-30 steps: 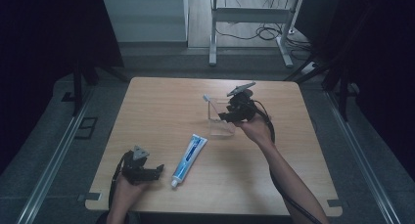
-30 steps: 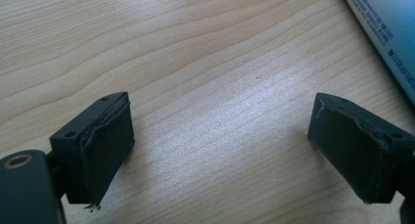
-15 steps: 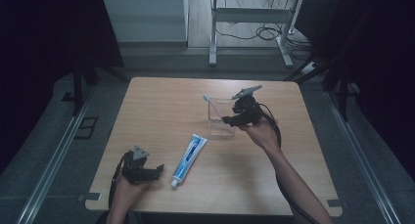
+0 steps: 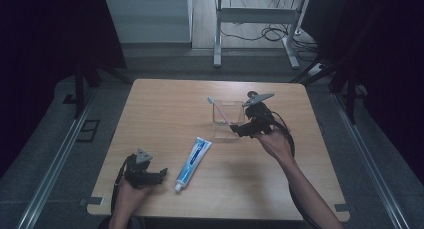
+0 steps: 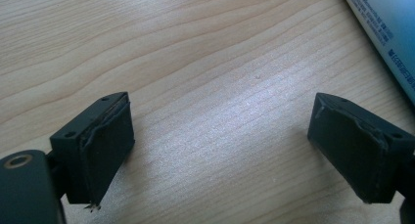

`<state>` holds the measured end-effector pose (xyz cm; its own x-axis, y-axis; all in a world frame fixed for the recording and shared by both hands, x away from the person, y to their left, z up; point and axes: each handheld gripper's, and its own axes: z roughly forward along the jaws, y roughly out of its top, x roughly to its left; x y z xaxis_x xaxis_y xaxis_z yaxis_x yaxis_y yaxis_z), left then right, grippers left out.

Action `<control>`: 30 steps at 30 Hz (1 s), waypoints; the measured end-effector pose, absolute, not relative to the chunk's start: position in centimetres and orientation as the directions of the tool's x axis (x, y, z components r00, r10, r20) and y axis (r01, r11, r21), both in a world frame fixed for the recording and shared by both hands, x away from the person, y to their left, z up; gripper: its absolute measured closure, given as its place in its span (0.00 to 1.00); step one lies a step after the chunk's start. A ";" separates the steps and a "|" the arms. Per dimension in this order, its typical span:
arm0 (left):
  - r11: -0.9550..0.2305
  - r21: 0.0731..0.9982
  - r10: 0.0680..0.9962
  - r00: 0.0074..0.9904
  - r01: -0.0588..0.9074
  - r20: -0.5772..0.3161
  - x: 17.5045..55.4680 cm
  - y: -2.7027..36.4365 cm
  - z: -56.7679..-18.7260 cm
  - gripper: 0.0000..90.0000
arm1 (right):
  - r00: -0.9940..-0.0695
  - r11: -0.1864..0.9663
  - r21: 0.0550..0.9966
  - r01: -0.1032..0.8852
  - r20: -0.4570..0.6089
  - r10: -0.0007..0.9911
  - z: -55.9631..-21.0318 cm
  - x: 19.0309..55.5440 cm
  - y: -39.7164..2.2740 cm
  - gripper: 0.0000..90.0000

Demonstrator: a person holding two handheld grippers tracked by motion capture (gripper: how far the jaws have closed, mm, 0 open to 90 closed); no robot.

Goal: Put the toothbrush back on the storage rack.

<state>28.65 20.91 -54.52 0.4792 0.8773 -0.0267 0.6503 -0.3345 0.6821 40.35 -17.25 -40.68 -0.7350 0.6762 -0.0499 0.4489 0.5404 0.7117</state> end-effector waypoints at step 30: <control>-0.336 0.683 0.877 0.480 0.649 -0.025 28.7 20.9 -54.5 0.11 | -0.745 0.588 0.680 0.438 -0.091 0.660 -43.4 35.5 -21.5 0.00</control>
